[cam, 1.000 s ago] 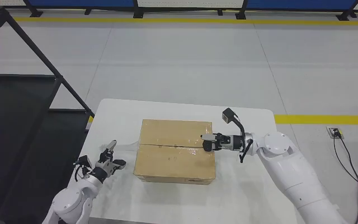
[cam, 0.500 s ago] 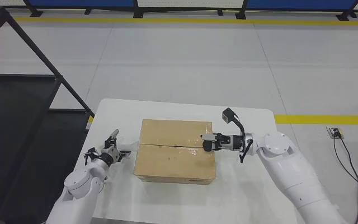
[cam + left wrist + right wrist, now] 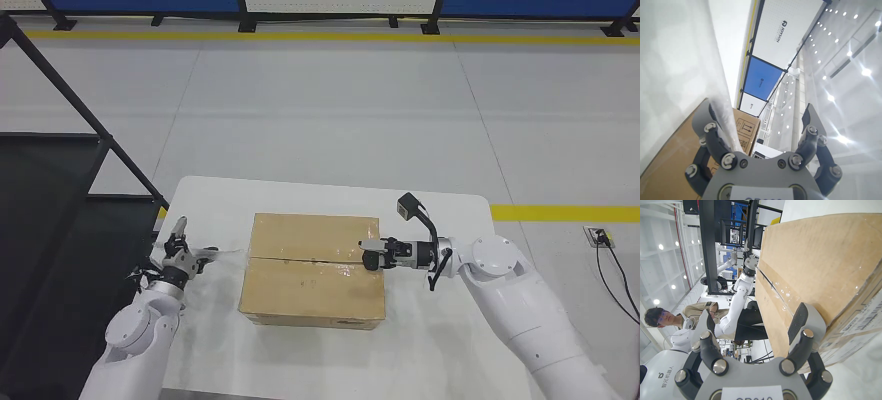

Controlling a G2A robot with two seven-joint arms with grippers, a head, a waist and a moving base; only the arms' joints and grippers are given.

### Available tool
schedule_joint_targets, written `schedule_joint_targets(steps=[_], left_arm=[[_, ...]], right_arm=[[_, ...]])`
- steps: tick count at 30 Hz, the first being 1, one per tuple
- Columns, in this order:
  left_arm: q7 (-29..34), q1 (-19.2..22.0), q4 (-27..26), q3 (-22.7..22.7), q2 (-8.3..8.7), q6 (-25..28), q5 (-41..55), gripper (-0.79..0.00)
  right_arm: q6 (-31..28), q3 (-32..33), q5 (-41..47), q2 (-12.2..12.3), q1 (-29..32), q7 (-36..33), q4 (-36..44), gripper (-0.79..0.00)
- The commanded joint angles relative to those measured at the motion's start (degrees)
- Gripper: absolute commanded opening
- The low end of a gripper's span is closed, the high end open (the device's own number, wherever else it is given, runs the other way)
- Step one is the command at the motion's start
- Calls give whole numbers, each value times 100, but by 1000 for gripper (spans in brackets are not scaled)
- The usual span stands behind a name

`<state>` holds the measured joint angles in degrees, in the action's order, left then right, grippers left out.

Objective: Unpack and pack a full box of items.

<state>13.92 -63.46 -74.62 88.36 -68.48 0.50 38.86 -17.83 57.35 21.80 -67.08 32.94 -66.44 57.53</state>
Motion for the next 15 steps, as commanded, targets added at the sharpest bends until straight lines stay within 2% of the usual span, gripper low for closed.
schedule_joint_targets(steps=[1,15], left_arm=[[-69,-139,-254,90,6,152,-35,0],[-470,-983,-1958,369,28,620,-903,0]], right_arm=[[0,0,0,0,0,0,0,0],[0,0,0,0,0,0,0,0]])
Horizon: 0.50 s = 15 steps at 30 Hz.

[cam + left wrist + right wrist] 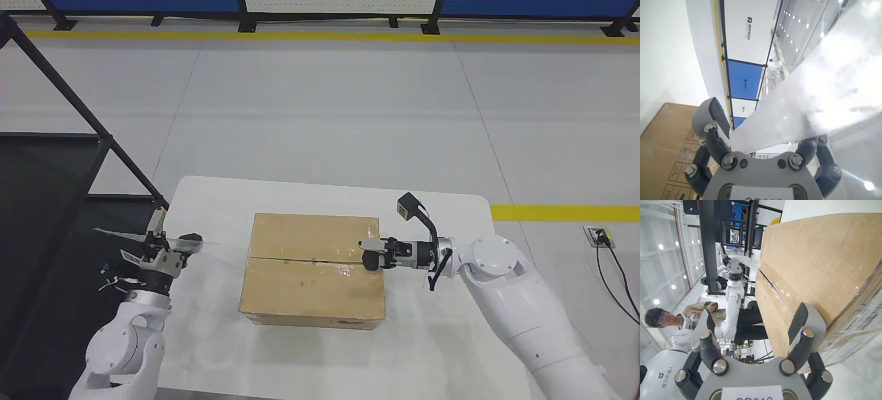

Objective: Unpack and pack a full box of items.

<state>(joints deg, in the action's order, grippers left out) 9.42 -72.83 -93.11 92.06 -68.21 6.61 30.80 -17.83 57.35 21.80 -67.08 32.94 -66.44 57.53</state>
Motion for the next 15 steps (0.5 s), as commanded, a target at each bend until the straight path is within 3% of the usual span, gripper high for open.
schedule_joint_targets(steps=[1,15], left_arm=[[-28,-82,-210,-9,-1,17,-163,0],[-15,-197,-1124,-358,-31,-149,-951,0]], right_arm=[[0,0,0,0,0,0,0,0],[0,0,0,0,0,0,0,0]])
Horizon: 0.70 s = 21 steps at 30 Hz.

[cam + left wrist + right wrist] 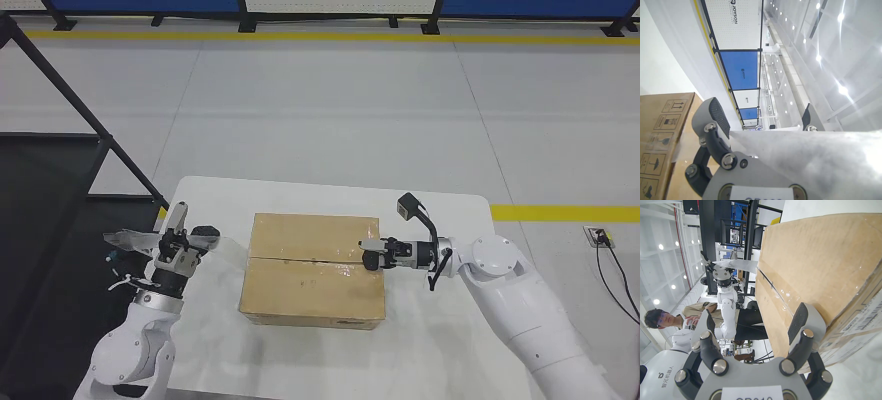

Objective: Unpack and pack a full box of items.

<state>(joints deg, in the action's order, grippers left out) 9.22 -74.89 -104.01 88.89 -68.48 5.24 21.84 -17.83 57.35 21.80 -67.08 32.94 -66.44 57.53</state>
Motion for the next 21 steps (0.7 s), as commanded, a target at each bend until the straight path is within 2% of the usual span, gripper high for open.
schedule_joint_targets(steps=[1,4,11,21], left_arm=[[-10,21,-55,-77,-6,-35,-140,0],[-14,86,-96,-218,-17,-113,-360,0],[-36,254,-101,-612,-52,-215,-901,0],[87,475,-58,-1154,-90,-354,-1860,0]], right_arm=[[0,0,0,0,0,0,0,0],[0,0,0,0,0,0,0,0],[193,66,-269,34,247,480,421,0],[369,246,-402,113,515,493,797,0]])
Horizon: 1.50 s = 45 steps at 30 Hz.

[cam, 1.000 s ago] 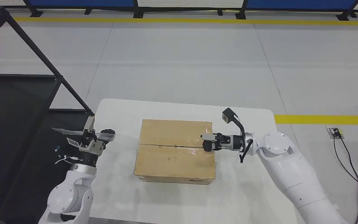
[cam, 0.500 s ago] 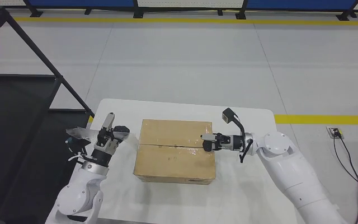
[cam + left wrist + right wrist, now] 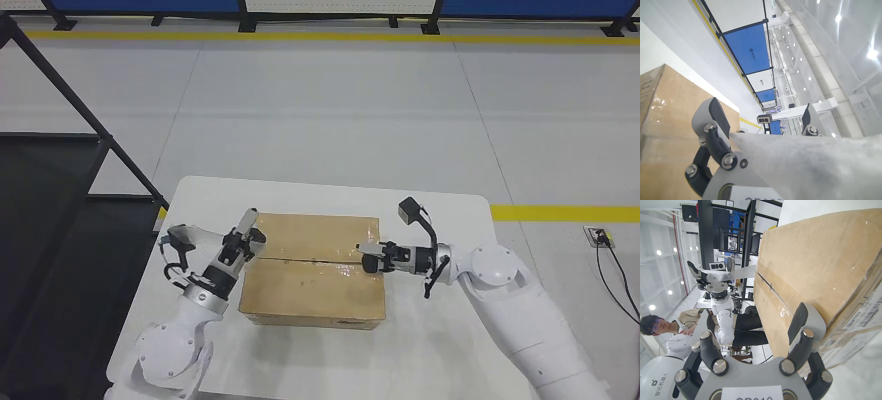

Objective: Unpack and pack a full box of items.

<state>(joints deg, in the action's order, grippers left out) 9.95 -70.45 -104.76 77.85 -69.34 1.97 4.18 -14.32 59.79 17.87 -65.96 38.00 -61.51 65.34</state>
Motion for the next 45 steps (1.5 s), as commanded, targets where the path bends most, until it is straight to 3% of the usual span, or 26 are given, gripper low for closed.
schedule_joint_targets(steps=[1,29,45], left_arm=[[30,57,33,-95,-9,-47,-161,0],[326,656,512,-777,-147,-464,-909,0],[470,847,559,-1096,-221,-574,-1368,0]], right_arm=[[31,4,-15,4,22,0,28,0],[-168,256,-94,111,460,-123,557,0],[-656,1205,51,391,1556,-93,1232,0]])
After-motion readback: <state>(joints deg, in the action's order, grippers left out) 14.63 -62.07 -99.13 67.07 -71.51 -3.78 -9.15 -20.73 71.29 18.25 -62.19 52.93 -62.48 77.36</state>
